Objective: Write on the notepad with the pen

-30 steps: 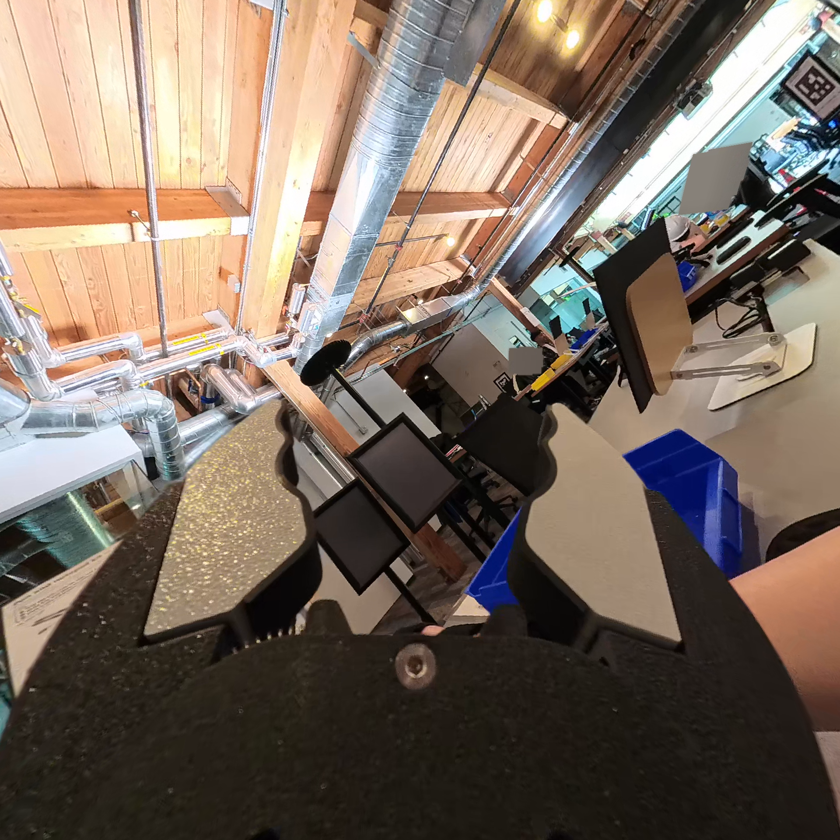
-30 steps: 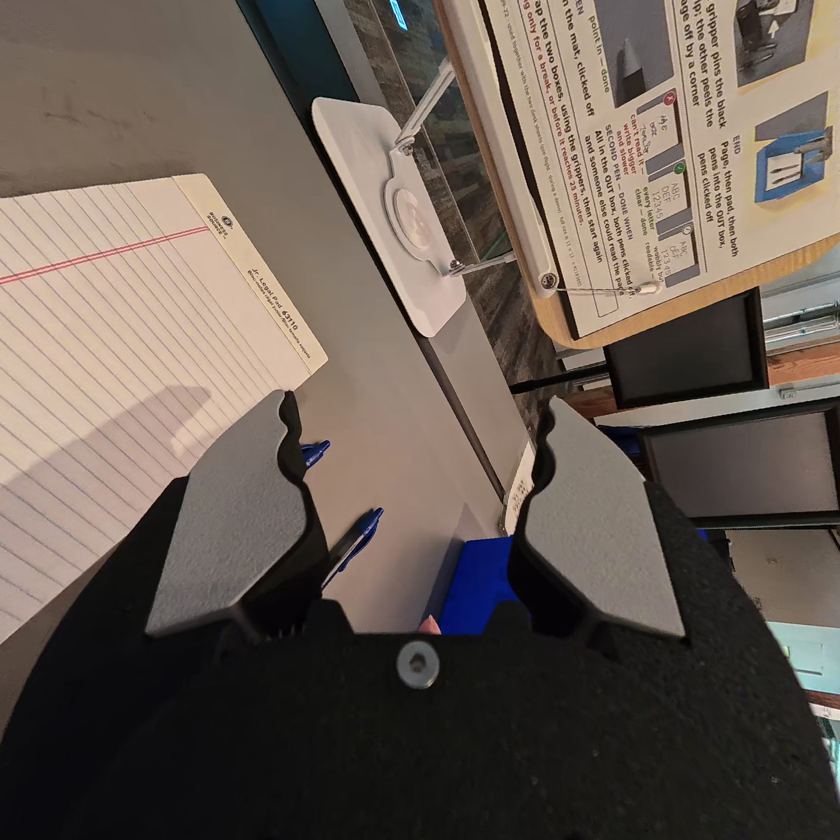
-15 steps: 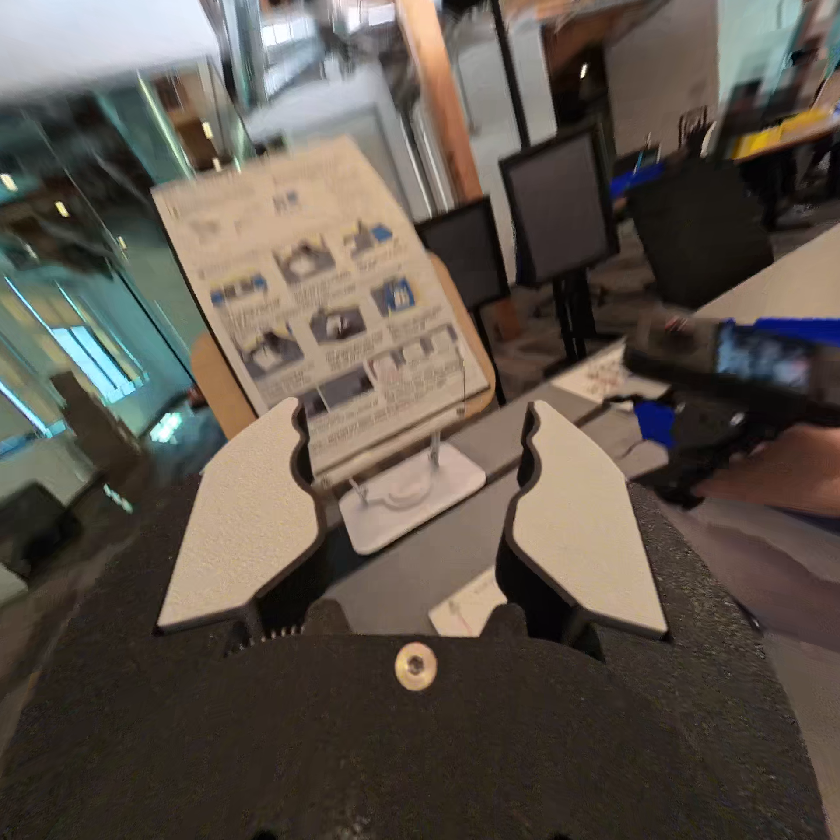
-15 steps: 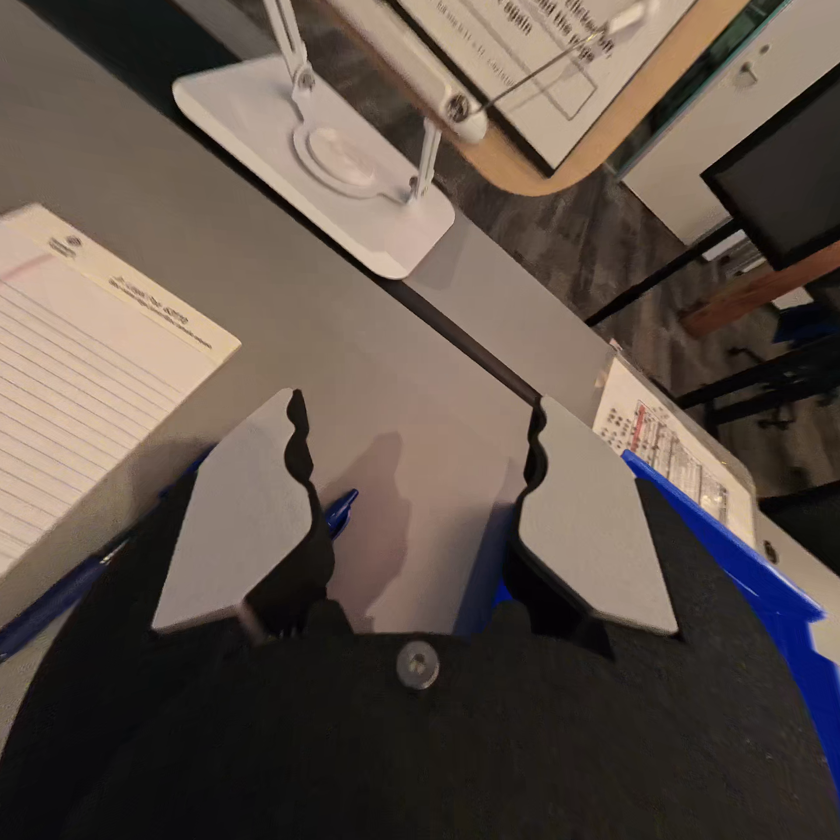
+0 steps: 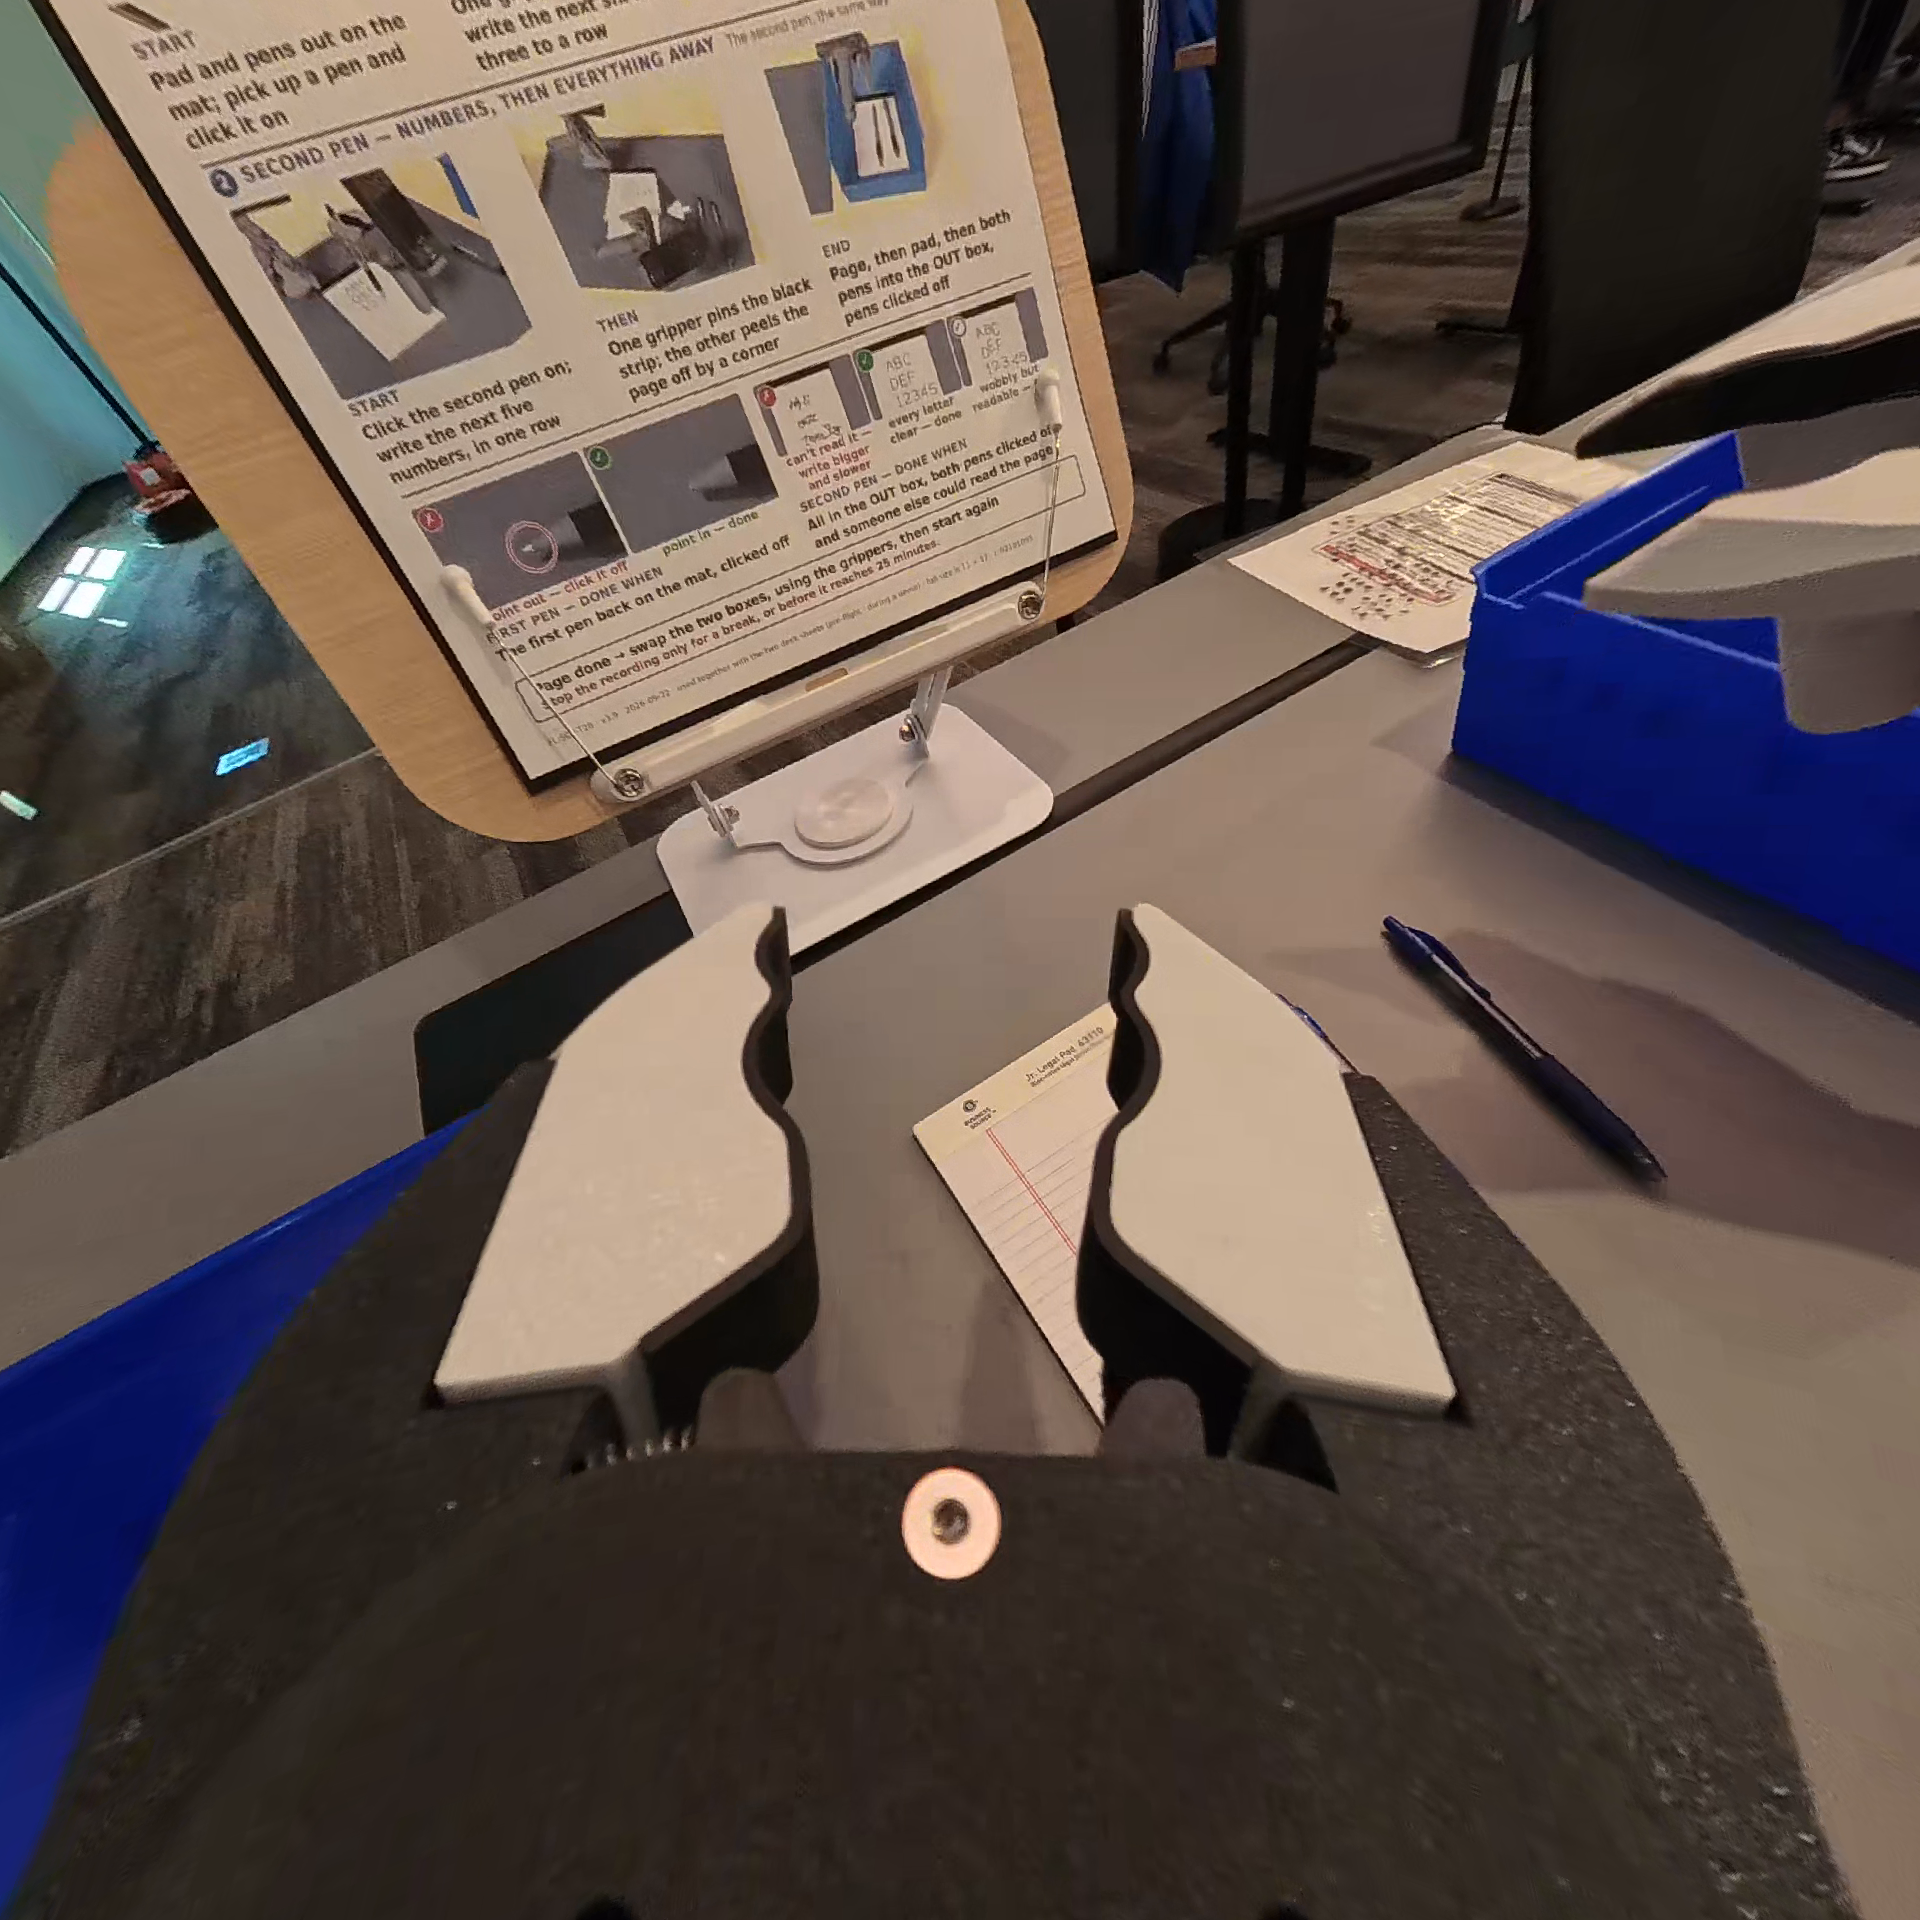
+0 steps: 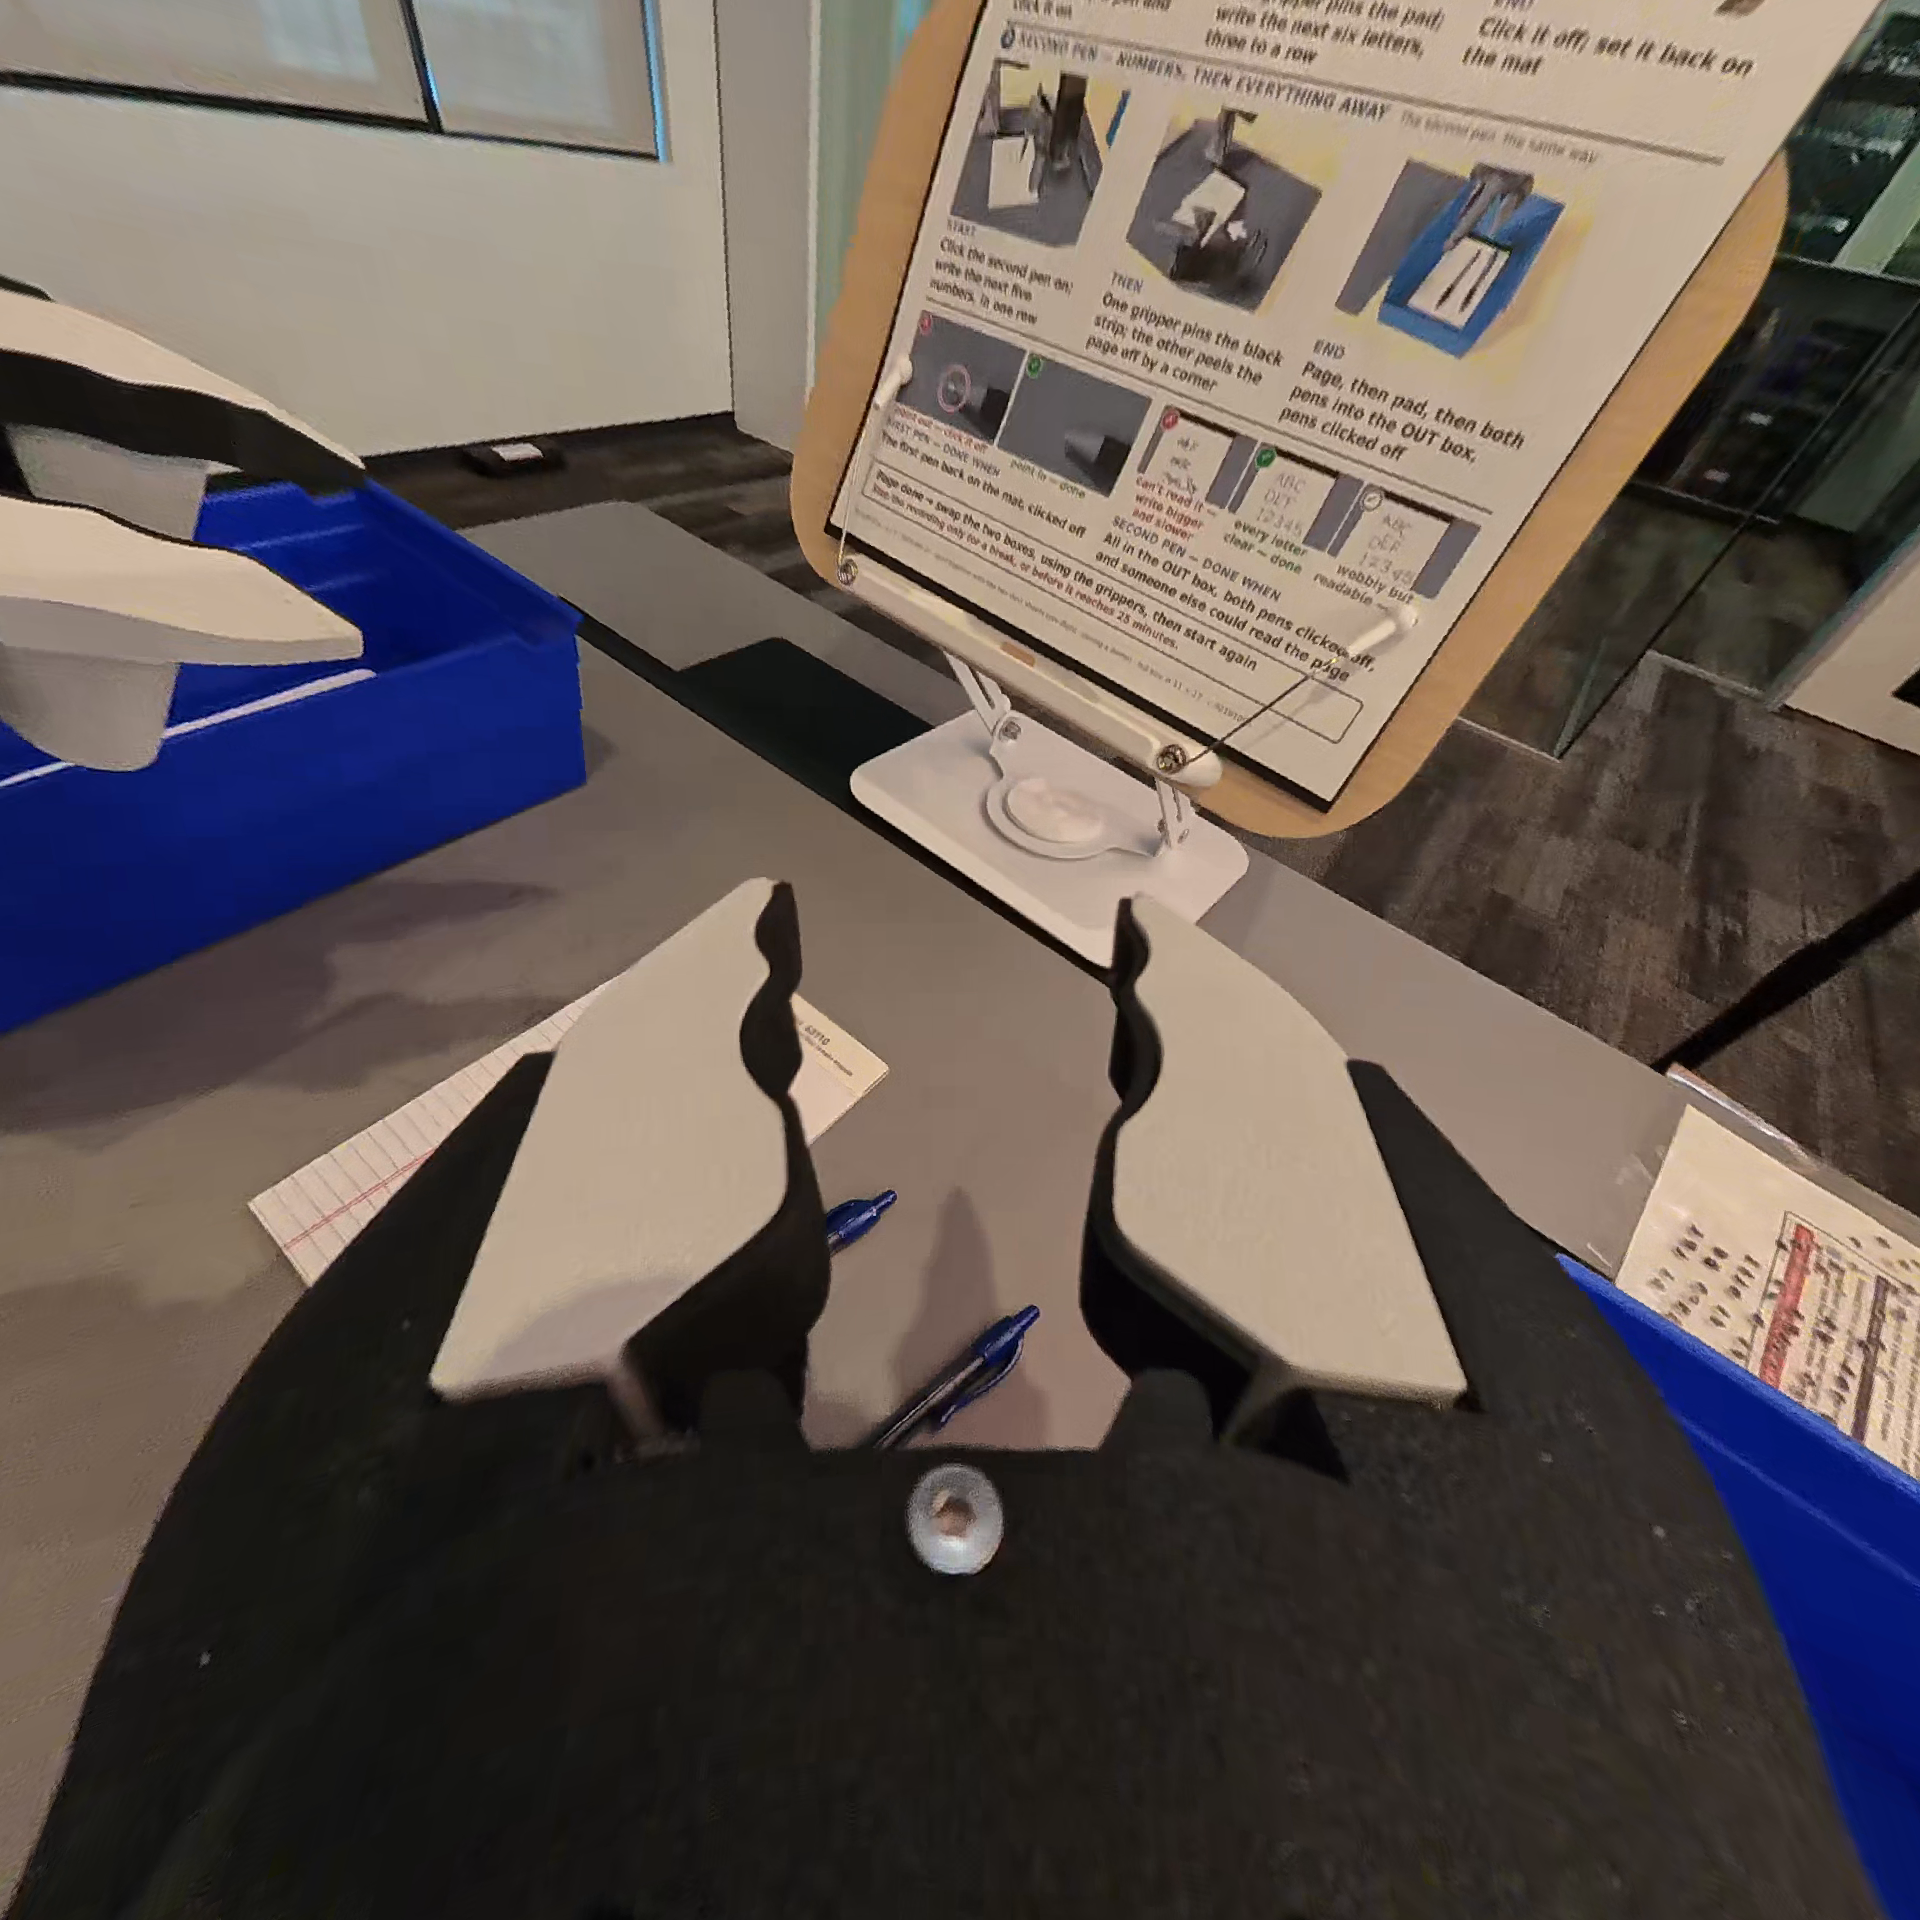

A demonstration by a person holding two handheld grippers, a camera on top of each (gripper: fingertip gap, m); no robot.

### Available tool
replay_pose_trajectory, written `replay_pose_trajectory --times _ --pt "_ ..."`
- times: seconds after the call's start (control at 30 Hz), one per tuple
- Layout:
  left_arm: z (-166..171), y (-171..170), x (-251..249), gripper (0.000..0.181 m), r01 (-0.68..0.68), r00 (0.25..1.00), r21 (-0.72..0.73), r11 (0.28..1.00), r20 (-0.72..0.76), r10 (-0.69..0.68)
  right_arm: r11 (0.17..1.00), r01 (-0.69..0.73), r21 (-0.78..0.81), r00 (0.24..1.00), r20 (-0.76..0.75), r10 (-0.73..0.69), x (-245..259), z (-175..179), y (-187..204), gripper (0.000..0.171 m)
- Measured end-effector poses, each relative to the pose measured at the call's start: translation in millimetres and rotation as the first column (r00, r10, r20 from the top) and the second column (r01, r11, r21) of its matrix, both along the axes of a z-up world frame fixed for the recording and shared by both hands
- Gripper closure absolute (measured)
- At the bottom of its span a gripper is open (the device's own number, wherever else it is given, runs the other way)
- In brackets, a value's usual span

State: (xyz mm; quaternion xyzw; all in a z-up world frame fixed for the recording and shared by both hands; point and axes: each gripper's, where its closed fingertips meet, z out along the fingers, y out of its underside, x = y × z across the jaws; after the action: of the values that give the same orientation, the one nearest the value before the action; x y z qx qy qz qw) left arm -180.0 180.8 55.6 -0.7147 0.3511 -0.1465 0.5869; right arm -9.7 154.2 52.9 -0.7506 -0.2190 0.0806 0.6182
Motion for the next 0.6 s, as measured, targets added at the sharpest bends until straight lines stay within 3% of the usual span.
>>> replay_pose_trajectory --times 0.17,0.33,0.5,0.6 --pt "9 -3 -2 0.128 0.006 1.000 0.044 0.999 0.019 -0.007 0.999 -0.013 0.032 0.999 -0.033 0.014 14 9 -4 0.122" --pt "10 -3 -3 0.140 0.044 0.997 0.032 0.998 0.063 -0.046 0.995 -0.078 0.068 0.989 -0.121 0.086 17 19 -10 0.117" --pt "7 -3 1 0.149 0.101 0.988 -0.014 0.995 0.120 -0.099 0.990 -0.074 0.124 0.991 -0.100 0.087 21 24 -11 0.112" --pt "4 -7 4 0.154 0.140 0.982 -0.044 0.989 0.135 -0.133 0.985 -0.041 0.168 0.998 -0.047 0.050 24 23 -9 0.123"
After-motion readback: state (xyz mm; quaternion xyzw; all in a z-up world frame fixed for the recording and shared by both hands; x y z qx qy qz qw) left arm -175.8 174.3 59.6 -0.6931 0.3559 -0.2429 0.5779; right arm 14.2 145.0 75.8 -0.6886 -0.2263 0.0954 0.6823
